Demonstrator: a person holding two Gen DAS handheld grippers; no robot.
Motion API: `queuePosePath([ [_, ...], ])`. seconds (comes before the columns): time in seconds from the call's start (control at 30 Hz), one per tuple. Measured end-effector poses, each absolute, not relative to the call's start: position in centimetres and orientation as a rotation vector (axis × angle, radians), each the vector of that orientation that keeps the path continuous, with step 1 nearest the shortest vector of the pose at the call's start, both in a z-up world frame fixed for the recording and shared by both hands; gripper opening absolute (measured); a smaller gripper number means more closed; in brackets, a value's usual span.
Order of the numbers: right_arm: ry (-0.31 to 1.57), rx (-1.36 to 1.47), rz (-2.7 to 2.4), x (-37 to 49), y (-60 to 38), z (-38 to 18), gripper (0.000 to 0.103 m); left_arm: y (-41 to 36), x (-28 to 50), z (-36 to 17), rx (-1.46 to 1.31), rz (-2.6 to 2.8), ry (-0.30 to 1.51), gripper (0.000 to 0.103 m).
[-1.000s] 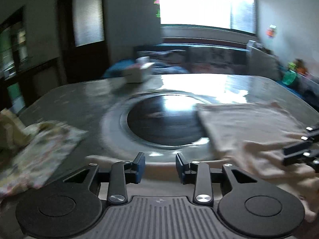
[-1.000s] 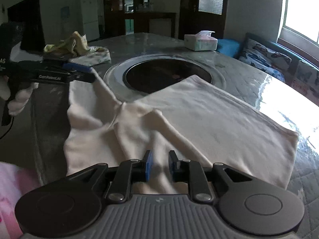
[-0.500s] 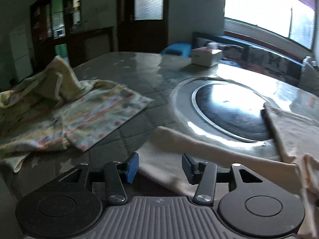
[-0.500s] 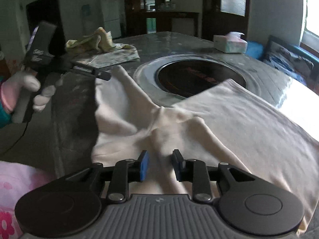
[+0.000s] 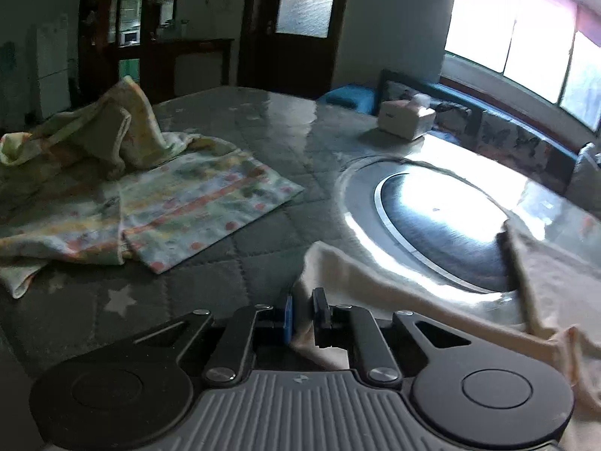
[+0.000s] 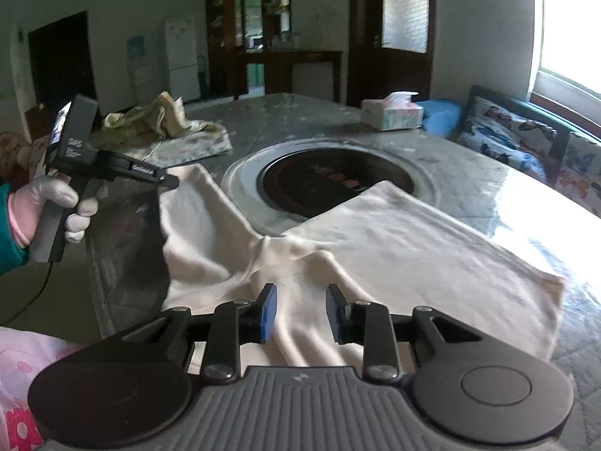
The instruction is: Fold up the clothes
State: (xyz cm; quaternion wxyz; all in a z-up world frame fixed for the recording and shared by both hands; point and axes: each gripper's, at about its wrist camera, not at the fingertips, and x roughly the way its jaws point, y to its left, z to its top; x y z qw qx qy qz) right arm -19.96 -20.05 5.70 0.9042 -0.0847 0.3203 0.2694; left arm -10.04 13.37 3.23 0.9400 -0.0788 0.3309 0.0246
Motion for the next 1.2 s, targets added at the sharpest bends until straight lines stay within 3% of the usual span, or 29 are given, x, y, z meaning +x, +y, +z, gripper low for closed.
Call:
queuePosePath([
  [0.47, 0.648, -0.055, 0.328, -22.2, -26.8, 6.3, 0.028, -1.4, -13.1, 11.5, -0.116, -0.607, 0.523, 0.011],
  [0.73, 0.652, 0.038, 0.180, -24.1, -30.9, 6.3, 0.029, -10.3, -14.4, 9.1, -0.053, -0.869, 0.582, 0.012],
  [0.87, 0.656, 0.064, 0.155, -24.5, -31.6, 6.1, 0.029, -12.6, -15.3, 7.1, 0.011, -0.971, 0.649, 0.018],
  [0.97, 0.666, 0.074, 0.151, -24.2, -31.7, 6.1, 0.029, -12.8, -15.9, 6.2, 0.056, -0.994, 0.663, 0.026],
  [1.2, 0.700, 0.072, 0.206, -23.7, -30.0, 4.9, 0.028, -8.3, -15.0, 5.5, 0.067, -0.858, 0.656, 0.029],
])
